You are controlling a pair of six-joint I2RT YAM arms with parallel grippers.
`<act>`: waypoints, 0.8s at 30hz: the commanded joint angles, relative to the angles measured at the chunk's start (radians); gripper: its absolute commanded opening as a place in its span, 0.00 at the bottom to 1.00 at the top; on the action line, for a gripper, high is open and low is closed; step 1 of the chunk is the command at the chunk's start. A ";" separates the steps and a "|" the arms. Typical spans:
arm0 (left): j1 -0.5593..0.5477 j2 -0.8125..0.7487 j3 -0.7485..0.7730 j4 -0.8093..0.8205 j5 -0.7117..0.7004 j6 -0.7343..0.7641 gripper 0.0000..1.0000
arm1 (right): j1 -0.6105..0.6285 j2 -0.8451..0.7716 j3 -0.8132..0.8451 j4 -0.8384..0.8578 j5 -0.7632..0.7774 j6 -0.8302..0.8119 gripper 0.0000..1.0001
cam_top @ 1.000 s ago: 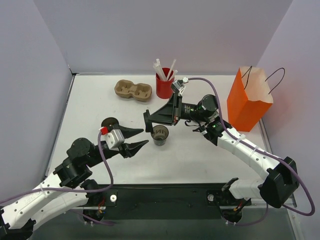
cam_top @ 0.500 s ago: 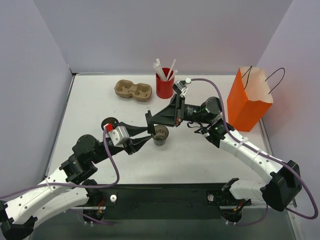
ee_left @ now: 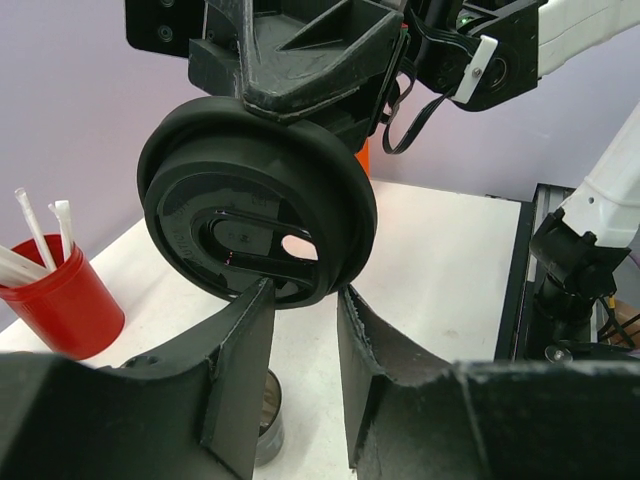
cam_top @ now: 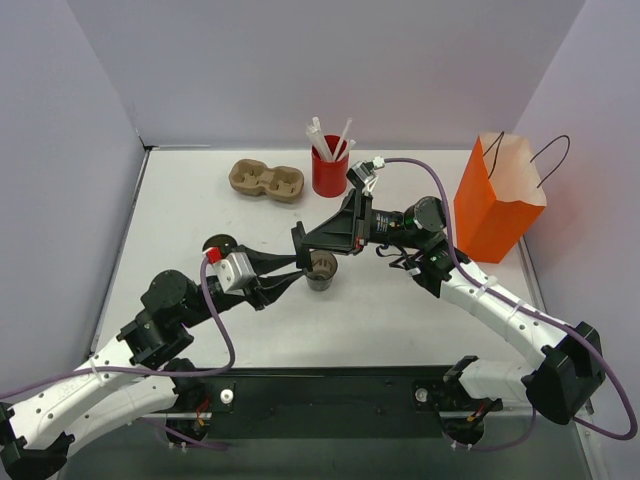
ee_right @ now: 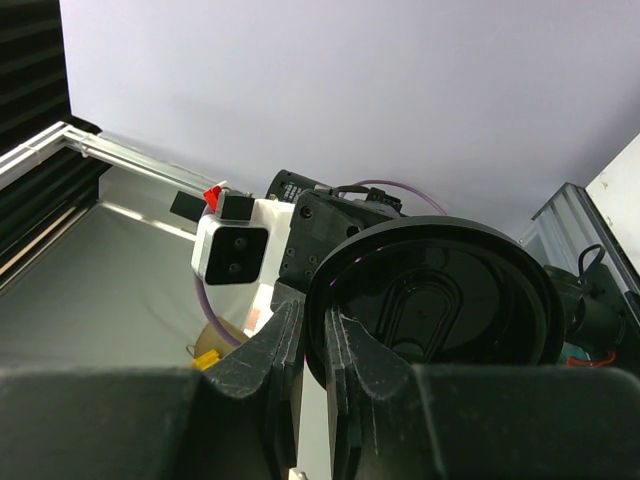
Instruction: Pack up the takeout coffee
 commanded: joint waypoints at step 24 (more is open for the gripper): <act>0.000 -0.045 0.007 0.092 0.040 -0.022 0.45 | 0.010 -0.007 -0.006 0.111 0.002 0.021 0.10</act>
